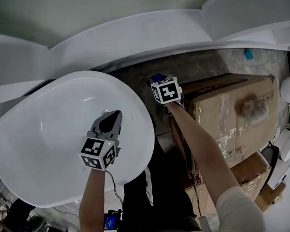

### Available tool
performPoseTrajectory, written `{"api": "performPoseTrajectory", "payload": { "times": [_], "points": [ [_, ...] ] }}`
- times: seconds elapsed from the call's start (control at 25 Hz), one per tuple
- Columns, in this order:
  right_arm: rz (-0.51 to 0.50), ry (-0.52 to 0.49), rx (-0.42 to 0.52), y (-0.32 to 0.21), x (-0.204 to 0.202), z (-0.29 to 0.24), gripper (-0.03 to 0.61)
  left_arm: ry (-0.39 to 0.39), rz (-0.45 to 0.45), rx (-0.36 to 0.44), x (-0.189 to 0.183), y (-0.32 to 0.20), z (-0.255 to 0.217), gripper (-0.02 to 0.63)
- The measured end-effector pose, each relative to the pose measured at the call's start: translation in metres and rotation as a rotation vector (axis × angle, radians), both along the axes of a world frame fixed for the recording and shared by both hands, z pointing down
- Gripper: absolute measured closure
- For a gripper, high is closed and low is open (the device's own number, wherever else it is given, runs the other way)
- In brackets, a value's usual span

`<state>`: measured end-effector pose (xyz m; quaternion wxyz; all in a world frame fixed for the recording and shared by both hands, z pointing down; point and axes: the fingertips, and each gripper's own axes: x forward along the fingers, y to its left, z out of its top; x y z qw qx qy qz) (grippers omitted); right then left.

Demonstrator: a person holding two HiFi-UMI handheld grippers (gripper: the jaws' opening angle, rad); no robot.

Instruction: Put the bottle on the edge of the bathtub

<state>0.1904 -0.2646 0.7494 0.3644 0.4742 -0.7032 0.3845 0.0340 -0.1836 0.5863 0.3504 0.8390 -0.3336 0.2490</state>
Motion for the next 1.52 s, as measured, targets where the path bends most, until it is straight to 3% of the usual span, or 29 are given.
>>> {"api": "performPoseTrajectory", "payload": {
  "times": [0.4,0.64,0.84,1.12,1.32,1.52],
  "points": [
    [-0.127,0.074,-0.092,-0.024,-0.016,0.103,0.414,-0.071,-0.126,-0.094,-0.027,-0.032,0.111,0.555],
    [-0.085,0.058,-0.142,-0.026,-0.017,0.148,0.414,-0.128,-0.185,-0.189,-0.038,-0.043,0.17,0.555],
    [-0.038,0.029,-0.182,-0.026,-0.016,0.18,0.414,-0.169,-0.204,-0.223,-0.044,-0.046,0.207,0.555],
    [-0.026,0.066,-0.189,-0.018,-0.011,0.232,0.414,-0.197,-0.219,-0.244,-0.057,-0.038,0.234,0.555],
    [-0.087,0.079,-0.171,-0.01,-0.019,0.255,0.414,-0.181,-0.22,-0.234,-0.056,-0.028,0.235,0.555],
    [-0.077,0.084,-0.182,0.003,-0.018,0.271,0.414,-0.18,-0.204,-0.225,-0.056,-0.019,0.236,0.555]
  ]
}}
